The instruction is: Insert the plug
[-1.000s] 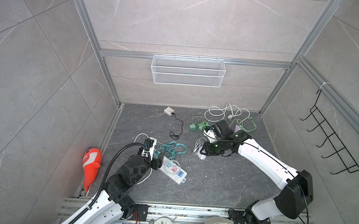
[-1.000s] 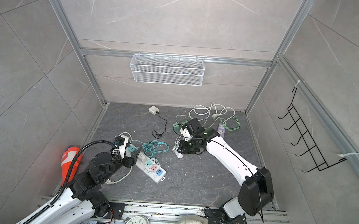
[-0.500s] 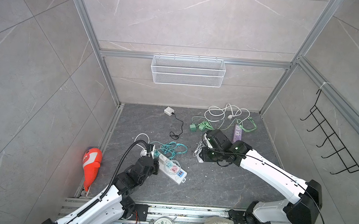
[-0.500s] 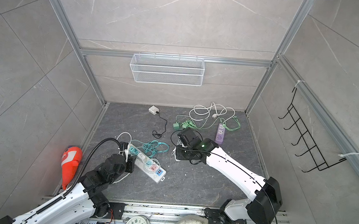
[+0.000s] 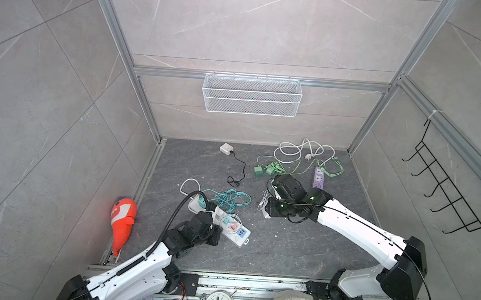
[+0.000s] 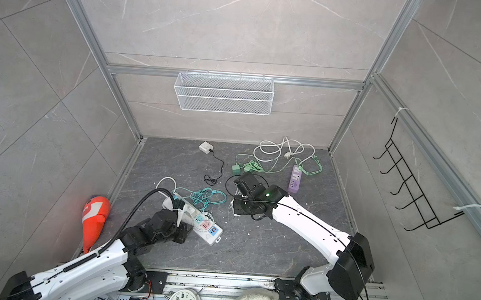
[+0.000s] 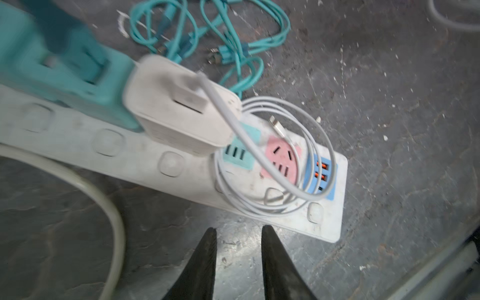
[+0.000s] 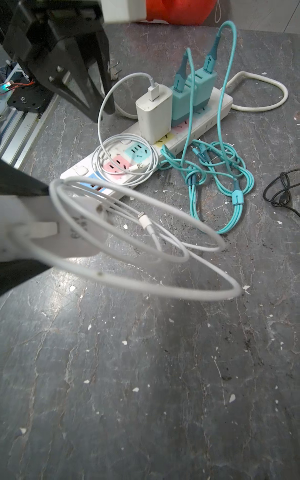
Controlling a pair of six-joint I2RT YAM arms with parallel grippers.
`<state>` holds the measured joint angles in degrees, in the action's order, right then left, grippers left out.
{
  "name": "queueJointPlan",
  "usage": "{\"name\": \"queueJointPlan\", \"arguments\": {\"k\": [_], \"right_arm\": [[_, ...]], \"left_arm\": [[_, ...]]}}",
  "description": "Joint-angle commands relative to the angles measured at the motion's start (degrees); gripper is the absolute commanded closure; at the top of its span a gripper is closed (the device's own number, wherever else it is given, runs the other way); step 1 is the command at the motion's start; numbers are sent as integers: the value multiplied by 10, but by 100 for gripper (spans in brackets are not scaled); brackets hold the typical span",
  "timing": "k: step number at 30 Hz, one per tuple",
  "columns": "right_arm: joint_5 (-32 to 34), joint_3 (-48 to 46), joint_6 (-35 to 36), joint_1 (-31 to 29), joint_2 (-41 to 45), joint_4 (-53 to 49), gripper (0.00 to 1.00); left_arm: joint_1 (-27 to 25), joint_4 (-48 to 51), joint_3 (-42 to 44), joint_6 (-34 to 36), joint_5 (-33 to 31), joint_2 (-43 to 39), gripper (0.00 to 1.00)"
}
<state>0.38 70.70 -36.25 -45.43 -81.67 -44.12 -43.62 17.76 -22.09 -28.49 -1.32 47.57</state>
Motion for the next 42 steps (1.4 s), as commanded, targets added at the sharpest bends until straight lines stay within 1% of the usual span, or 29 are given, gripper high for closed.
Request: {"name": "queueJointPlan", "arguments": {"k": [1, 3, 7, 14, 17, 22, 24, 27, 31, 36, 39, 42], "right_arm": [[15, 23, 4, -3, 5, -1, 87], [17, 21, 6, -3, 9, -4, 87], [20, 13, 7, -3, 19, -4, 87], [33, -10, 3, -4, 55, -9, 87], [37, -17, 3, -3, 70, -12, 87], [32, -35, 2, -4, 87, -8, 87], [28, -46, -2, -3, 94, -3, 87], [22, -61, -9, -3, 103, 2, 87], [6, -80, -18, -5, 107, 8, 87], [18, -99, -48, -30, 97, 24, 87], [22, -104, -65, -56, 80, 43, 87], [42, -94, -86, -86, 57, 51, 87]], "left_arm": [[-18, -46, -34, -14, 64, 23, 66], [-27, -63, -40, -17, 65, 40, 65], [-37, -90, -53, -19, 46, 76, 64], [-39, -141, -80, -22, 11, 145, 62], [-41, -188, -82, -29, 2, 164, 62], [-46, -265, -86, -41, -53, 209, 62], [-50, -308, -85, -44, -85, 227, 62], [-50, -345, -98, -27, -125, 258, 62], [-50, -375, -136, 19, -163, 319, 63], [-48, -433, -161, 42, -212, 385, 66], [-48, -433, -181, 40, -202, 413, 66], [-48, -409, -195, 32, -189, 424, 66]]}}
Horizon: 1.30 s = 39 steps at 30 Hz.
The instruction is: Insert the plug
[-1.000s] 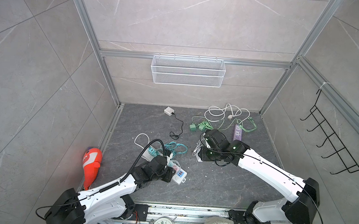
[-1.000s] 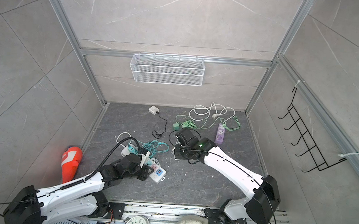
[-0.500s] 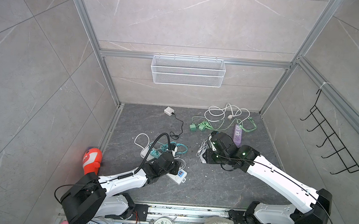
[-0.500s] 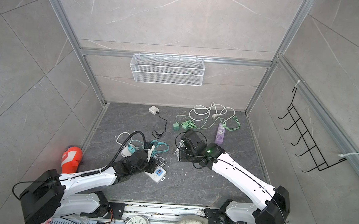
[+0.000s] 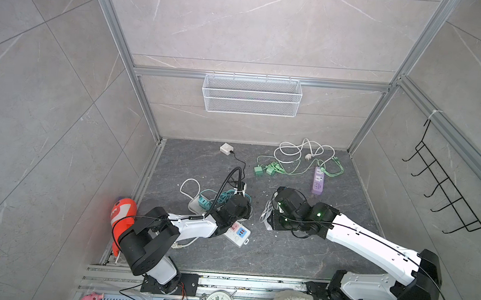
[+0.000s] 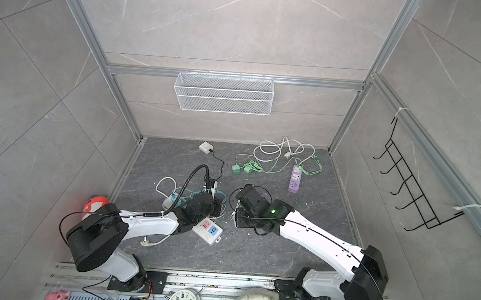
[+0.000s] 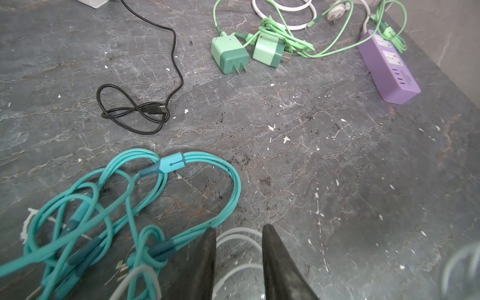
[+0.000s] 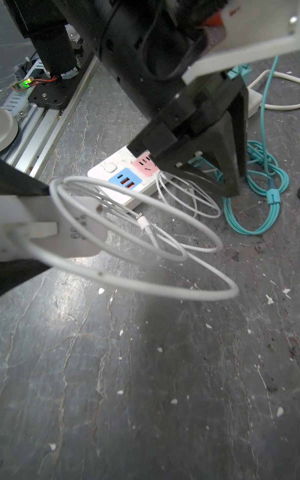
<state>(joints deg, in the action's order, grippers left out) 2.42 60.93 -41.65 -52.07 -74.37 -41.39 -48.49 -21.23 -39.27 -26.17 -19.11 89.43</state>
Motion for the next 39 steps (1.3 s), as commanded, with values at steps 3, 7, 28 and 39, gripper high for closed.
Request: {"name": "queueJointPlan", "arguments": {"k": [3, 7, 28, 39], "right_arm": [[52, 18, -60, -49, -42, 29, 88], [73, 37, -97, -81, -79, 40, 88], [115, 131, -195, -179, -217, 94, 88], [86, 154, -193, -188, -282, 122, 88]], "left_arm": [[1, -13, -13, 8, 9, -8, 66], [1, -27, 11, 25, 46, -53, 62], [2, 94, 63, 81, -88, -249, 23], [94, 178, 103, 40, -102, -343, 19]]}}
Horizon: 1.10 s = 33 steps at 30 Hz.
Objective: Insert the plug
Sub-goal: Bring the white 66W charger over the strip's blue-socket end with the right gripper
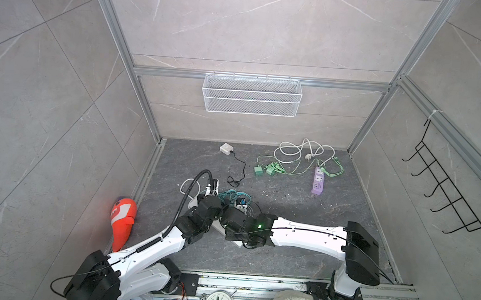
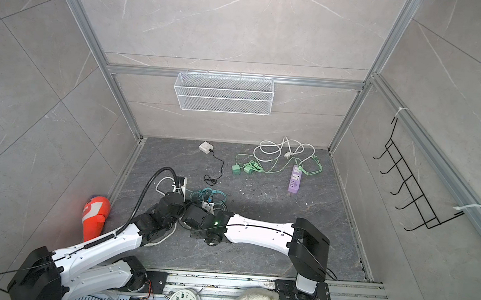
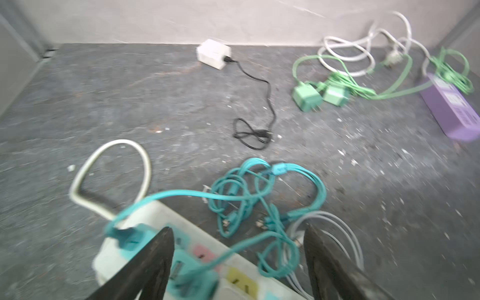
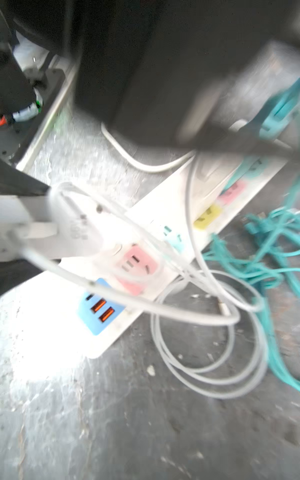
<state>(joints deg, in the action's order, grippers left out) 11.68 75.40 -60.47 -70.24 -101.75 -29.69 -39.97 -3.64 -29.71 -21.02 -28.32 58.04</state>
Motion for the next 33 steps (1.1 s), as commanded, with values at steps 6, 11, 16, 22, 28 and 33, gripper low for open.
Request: {"name": "queueJointPlan", "arguments": {"k": [6, 11, 16, 22, 28, 33], "right_arm": [[-10, -24, -18, -17, -3, 29, 89], [-7, -39, -27, -31, -4, 34, 90], [9, -63, -44, -32, -2, 26, 90], [35, -69, -55, -17, 8, -26, 89], [59, -87, -59, 23, 29, -71, 89], [80, -82, -47, 41, 59, -105, 89]], "left_arm": [[26, 23, 21, -4, -45, -89, 19], [56, 31, 28, -13, -39, -97, 19], [63, 27, 36, -19, -31, -103, 19], [63, 36, 41, -28, -23, -116, 19], [64, 61, 50, -42, -21, -128, 19], [64, 70, 63, -53, -19, -148, 19]]}}
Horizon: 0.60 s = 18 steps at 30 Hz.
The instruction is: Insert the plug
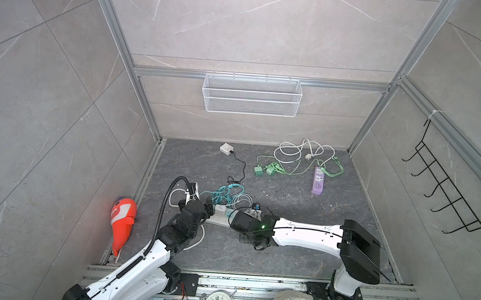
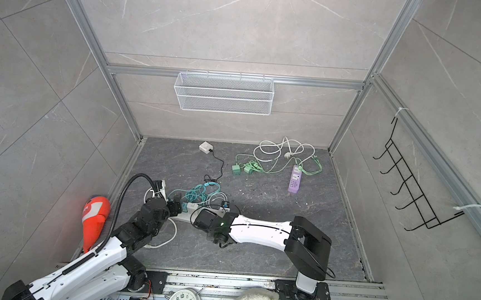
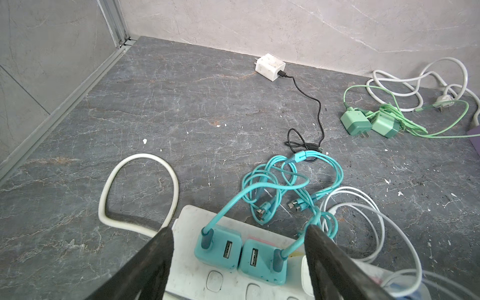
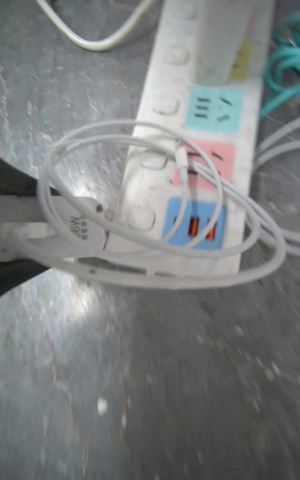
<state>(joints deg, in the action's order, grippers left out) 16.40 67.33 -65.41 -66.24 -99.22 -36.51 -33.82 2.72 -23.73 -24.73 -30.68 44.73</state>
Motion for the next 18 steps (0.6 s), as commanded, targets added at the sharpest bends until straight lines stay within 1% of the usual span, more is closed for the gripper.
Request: {"name": "queueJointPlan", "arguments": {"k": [1, 5, 8, 12, 18], "right_arm": [[28, 6, 15, 1, 37, -36, 89], [-7, 52, 55, -1, 45, -39, 89], [14, 106, 68, 1, 40, -73, 88], [55, 206, 102, 24, -11, -138, 89], [91, 337, 135, 74, -122, -171, 89]], "left_arm": [[2, 5, 6, -16, 3, -17, 19], [2, 8, 4, -12, -2, -18, 19], [2, 16, 1, -13, -5, -21, 19], [2, 24, 4, -20, 0, -37, 19], [2, 29, 6, -17, 5, -55, 19]]}}
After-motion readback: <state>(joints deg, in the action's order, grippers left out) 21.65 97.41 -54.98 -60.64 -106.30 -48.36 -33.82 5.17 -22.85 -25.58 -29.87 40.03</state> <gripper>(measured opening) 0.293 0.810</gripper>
